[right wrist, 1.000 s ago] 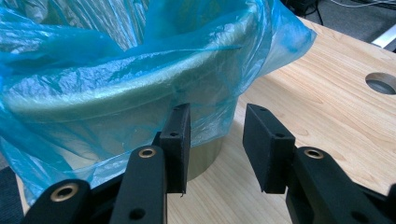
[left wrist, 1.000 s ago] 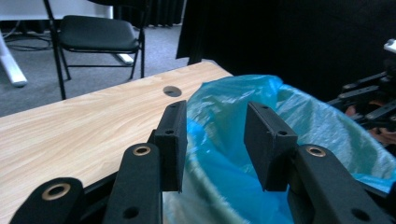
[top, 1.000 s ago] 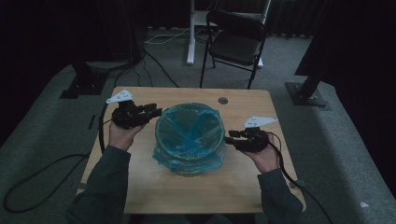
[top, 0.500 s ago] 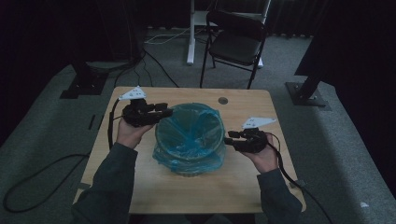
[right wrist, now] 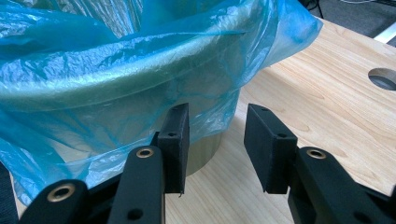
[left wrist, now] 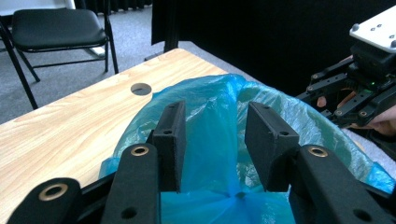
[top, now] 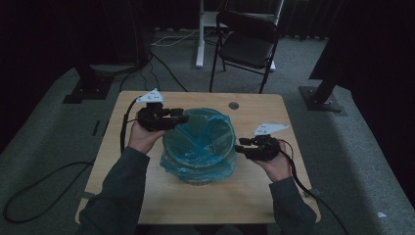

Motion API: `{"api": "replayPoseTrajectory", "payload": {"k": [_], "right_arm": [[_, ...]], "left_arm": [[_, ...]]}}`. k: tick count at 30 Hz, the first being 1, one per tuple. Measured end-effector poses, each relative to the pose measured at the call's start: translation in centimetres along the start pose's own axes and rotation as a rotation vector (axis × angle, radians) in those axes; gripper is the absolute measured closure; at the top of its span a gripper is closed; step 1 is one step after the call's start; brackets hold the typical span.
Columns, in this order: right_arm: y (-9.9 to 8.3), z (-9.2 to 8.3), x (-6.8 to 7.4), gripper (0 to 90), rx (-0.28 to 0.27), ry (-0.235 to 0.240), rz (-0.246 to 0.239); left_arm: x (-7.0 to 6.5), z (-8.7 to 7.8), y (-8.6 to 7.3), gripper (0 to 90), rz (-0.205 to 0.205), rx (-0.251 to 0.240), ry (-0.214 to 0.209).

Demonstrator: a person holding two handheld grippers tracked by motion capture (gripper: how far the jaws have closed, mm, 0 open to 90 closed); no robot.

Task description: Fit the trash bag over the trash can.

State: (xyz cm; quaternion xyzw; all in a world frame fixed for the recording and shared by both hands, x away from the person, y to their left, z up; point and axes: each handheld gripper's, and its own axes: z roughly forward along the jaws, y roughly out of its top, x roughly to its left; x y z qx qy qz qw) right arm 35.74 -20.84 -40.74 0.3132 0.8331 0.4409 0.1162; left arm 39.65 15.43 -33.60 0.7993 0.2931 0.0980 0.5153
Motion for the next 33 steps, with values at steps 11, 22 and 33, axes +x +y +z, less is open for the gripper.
{"api": "replayPoseTrajectory", "payload": {"k": [11, 22, 33], "right_arm": [[0.0, 0.1, 0.0, 59.4, 0.001, 0.002, 0.000], [0.0, 0.1, -0.1, 58.9, -0.001, 0.001, -0.001], [-0.2, 0.1, -0.1, 58.7, 0.000, -0.001, 0.001]], "left_arm": [[-0.8, 1.8, 0.8, 62.0, 0.026, 0.048, -0.026], [-1.6, 4.1, 1.4, 65.6, 0.056, 0.108, -0.055], [-2.1, 6.2, 2.1, 64.8, 0.084, 0.178, -0.030]]}}
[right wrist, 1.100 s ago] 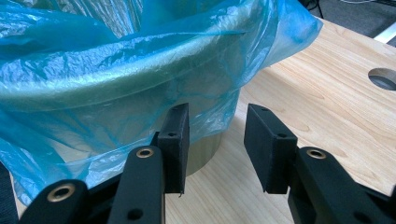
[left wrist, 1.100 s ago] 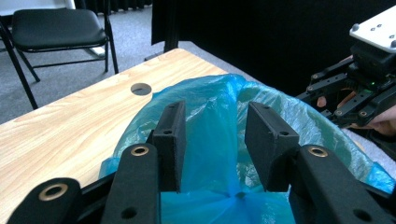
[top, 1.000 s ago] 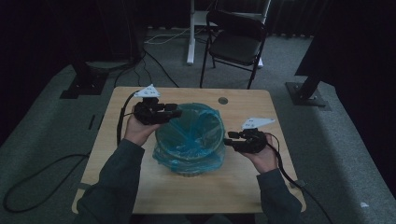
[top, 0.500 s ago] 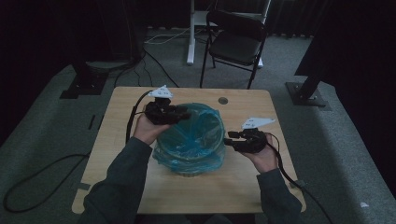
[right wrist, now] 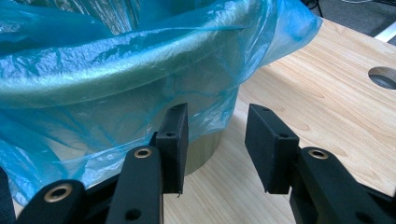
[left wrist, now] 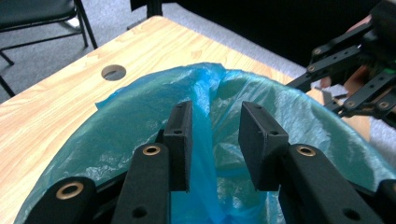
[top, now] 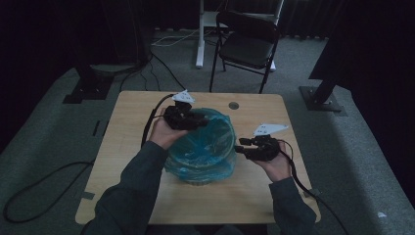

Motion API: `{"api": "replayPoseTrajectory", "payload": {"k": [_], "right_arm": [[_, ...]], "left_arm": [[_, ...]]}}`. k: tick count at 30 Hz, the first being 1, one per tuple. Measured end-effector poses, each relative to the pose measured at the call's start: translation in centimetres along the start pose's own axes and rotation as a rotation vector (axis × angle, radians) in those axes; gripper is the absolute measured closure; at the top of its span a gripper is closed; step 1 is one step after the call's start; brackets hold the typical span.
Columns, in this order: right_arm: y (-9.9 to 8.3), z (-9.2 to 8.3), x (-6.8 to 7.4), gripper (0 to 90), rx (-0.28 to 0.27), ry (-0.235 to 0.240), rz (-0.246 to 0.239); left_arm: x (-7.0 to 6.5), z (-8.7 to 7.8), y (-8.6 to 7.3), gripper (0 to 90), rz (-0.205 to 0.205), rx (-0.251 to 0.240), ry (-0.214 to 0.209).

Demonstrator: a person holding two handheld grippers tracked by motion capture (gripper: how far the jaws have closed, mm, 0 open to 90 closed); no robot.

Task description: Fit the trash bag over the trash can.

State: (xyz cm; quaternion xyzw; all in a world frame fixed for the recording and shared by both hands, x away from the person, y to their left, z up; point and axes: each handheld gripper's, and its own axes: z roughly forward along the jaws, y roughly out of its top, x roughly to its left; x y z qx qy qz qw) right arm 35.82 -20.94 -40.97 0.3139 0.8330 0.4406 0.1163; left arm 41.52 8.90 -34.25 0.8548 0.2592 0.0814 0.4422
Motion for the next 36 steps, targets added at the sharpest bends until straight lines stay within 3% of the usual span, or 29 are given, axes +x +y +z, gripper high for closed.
{"api": "replayPoseTrajectory", "payload": {"k": [11, 21, 30, 36], "right_arm": [[0.0, 0.0, 0.0, 58.4, -0.002, -0.001, -0.001], [-0.1, 0.0, 0.0, 57.7, -0.001, -0.002, -0.001], [-0.1, 0.0, 0.0, 57.5, -0.001, 0.000, -0.001], [-0.1, 0.1, 0.0, 57.2, 0.001, -0.001, -0.004]], "left_arm": [[-0.5, 1.2, 0.9, 64.3, 0.043, 0.089, 0.035], [-0.6, 2.2, 1.0, 63.4, 0.060, 0.138, 0.061], [-1.7, 2.1, 1.1, 62.6, 0.117, 0.140, 0.024], [-2.3, 1.6, 1.3, 61.8, 0.140, 0.122, 0.039]]}}
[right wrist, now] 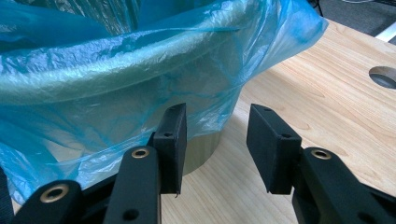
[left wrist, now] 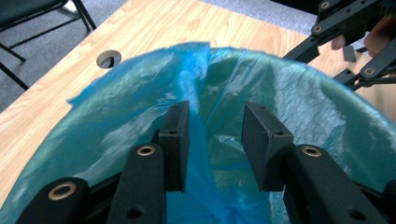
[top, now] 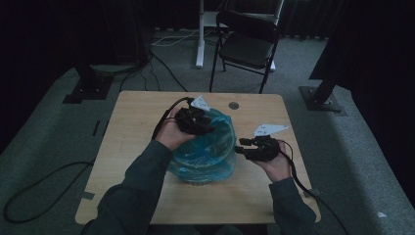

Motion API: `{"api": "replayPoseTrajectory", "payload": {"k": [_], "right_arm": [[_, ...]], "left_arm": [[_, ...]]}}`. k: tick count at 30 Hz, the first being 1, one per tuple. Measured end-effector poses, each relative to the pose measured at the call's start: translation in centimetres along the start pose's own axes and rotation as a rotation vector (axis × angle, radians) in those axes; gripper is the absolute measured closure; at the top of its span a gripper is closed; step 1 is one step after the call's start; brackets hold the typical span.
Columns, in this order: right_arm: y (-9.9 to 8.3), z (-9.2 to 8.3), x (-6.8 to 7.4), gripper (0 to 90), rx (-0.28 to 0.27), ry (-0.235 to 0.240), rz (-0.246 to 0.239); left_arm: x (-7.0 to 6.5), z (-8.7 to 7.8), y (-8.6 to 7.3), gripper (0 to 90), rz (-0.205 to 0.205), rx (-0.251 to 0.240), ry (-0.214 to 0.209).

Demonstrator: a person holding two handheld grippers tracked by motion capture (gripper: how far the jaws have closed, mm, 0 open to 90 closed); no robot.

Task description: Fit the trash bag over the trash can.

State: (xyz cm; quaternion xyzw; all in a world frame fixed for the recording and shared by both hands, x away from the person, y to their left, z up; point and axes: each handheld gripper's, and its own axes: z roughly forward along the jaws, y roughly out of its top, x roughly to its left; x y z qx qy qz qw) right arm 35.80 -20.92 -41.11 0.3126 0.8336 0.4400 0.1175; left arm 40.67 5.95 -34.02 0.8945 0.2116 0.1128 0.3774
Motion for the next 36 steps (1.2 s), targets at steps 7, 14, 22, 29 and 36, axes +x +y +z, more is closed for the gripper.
{"api": "replayPoseTrajectory", "payload": {"k": [7, 14, 22, 29, 36], "right_arm": [[0.0, 0.0, 0.0, 57.1, 0.002, 0.002, -0.001], [0.0, 0.2, 0.0, 57.1, 0.006, 0.005, -0.001], [-0.2, 0.1, -0.1, 57.0, 0.006, 0.005, 0.000], [-0.2, 0.2, -0.1, 57.0, 0.005, 0.007, -0.002], [-0.2, 0.3, -0.1, 57.0, 0.007, 0.008, 0.000]], "left_arm": [[0.3, -0.7, -0.1, 61.7, -0.021, -0.031, 0.014], [-0.6, 0.3, 0.1, 61.6, 0.036, 0.024, -0.013], [-1.0, 1.1, 0.1, 61.4, 0.073, 0.065, -0.030], [-1.4, 1.9, 0.0, 61.0, 0.111, 0.120, -0.035], [-1.9, 2.7, -0.1, 61.1, 0.157, 0.181, -0.029]]}}
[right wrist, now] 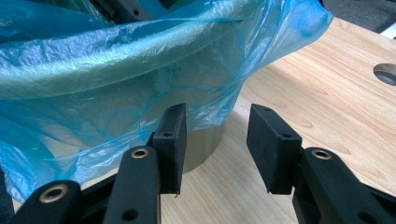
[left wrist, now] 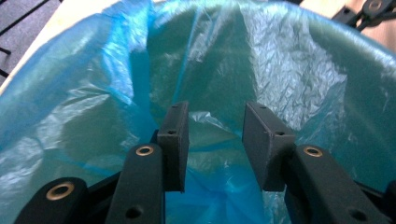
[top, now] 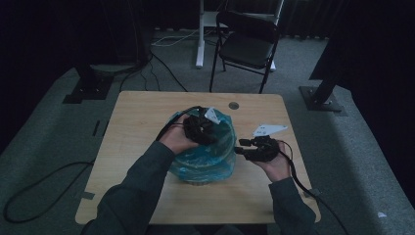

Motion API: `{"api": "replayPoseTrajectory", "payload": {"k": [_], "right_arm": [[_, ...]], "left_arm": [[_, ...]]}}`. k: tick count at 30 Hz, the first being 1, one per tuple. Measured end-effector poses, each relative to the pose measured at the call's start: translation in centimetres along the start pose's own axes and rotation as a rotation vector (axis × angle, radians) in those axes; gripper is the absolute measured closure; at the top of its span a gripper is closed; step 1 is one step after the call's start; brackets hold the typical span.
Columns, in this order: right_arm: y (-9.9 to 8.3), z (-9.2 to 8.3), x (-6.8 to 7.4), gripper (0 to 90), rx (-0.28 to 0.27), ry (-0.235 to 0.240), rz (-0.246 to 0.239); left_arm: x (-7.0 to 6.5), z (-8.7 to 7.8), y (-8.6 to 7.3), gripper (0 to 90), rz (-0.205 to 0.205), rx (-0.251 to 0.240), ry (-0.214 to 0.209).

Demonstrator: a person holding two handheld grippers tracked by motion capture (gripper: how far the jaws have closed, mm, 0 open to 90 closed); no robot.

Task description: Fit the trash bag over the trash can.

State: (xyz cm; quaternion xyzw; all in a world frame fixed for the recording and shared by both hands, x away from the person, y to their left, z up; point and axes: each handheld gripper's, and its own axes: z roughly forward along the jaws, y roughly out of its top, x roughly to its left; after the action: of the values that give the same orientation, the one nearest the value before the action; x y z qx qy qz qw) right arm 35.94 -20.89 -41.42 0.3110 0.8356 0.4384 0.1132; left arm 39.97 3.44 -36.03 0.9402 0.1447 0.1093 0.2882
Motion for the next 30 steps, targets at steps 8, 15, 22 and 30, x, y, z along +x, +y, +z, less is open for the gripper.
{"api": "replayPoseTrajectory", "payload": {"k": [8, 15, 22, 30], "right_arm": [[0.0, -0.1, 0.0, 57.0, -0.001, 0.000, -0.001], [0.0, 0.0, 0.0, 57.0, 0.000, -0.001, -0.003], [0.0, -0.1, 0.0, 57.0, 0.001, -0.001, 0.001], [0.0, -0.2, 0.0, 57.0, -0.003, -0.003, -0.002]], "left_arm": [[-0.2, 0.5, 0.0, 61.1, 0.019, 0.046, 0.004], [-0.5, 1.0, 0.1, 61.2, 0.043, 0.098, 0.018], [-0.5, 0.9, 0.0, 61.2, 0.060, 0.136, 0.020], [-1.1, 1.7, 0.2, 61.2, 0.100, 0.175, 0.007]]}}
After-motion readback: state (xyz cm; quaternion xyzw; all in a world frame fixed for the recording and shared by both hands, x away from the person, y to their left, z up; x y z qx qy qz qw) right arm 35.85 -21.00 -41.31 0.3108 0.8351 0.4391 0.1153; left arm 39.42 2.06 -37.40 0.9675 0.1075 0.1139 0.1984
